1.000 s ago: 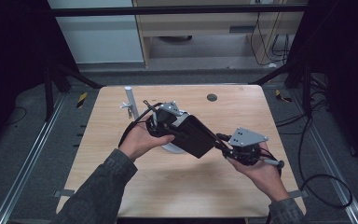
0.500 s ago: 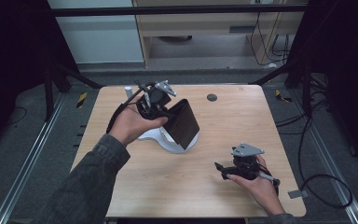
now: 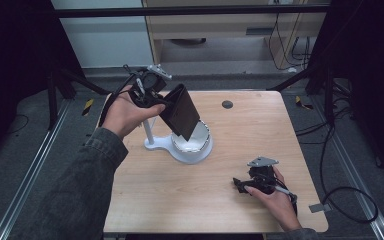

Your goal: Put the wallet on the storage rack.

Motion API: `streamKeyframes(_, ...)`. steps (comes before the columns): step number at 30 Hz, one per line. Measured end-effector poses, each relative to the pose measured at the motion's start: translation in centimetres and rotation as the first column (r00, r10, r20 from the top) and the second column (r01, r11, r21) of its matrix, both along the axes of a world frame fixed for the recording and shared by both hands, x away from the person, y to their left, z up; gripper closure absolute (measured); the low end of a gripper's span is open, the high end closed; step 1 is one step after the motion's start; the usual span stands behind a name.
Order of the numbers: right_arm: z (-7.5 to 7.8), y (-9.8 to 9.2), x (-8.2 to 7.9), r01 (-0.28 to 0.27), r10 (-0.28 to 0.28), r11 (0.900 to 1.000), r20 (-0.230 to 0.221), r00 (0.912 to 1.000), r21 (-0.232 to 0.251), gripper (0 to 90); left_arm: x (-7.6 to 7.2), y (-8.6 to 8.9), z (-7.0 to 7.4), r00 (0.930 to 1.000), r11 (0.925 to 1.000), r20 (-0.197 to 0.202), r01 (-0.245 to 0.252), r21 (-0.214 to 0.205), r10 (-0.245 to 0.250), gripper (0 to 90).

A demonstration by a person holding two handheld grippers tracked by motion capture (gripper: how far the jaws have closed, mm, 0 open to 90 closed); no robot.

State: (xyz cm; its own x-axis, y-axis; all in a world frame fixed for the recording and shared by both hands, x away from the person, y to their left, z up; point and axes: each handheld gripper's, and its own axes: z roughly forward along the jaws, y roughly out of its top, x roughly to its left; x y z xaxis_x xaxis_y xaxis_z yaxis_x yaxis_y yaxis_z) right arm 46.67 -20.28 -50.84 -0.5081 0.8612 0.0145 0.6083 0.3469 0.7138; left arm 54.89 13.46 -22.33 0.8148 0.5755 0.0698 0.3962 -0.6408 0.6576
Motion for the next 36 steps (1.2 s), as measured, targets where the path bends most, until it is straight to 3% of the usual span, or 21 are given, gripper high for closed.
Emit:
streamKeyframes(5,-0.4,0.2,0.2,0.013,-0.013,0.9999,0.030,0.9995,-0.008,3.9,0.0,-0.1,-0.1,1.0000,0.9999,0.004,0.001,0.010,-0.001,80.2)
streamKeyframes(16,-0.4,0.2,0.2,0.017,-0.017,0.9998,0.030,0.9994,-0.009,3.7,0.3,-0.6,-1.5,0.9999,0.9996,0.003,-0.012,0.025,0.012,80.2)
streamKeyframes(21,-0.4,0.2,0.2,0.023,-0.023,0.9997,0.028,0.9993,-0.009,3.7,0.5,-1.2,-2.3,0.9999,0.9994,-0.009,0.007,0.034,-0.007,80.2)
streamKeyframes(36,-0.4,0.3,0.1,0.031,-0.031,0.9995,0.029,0.9991,-0.009,3.7,2.2,-2.6,-6.2,0.9985,0.9969,-0.054,-0.001,0.078,0.005,80.1)
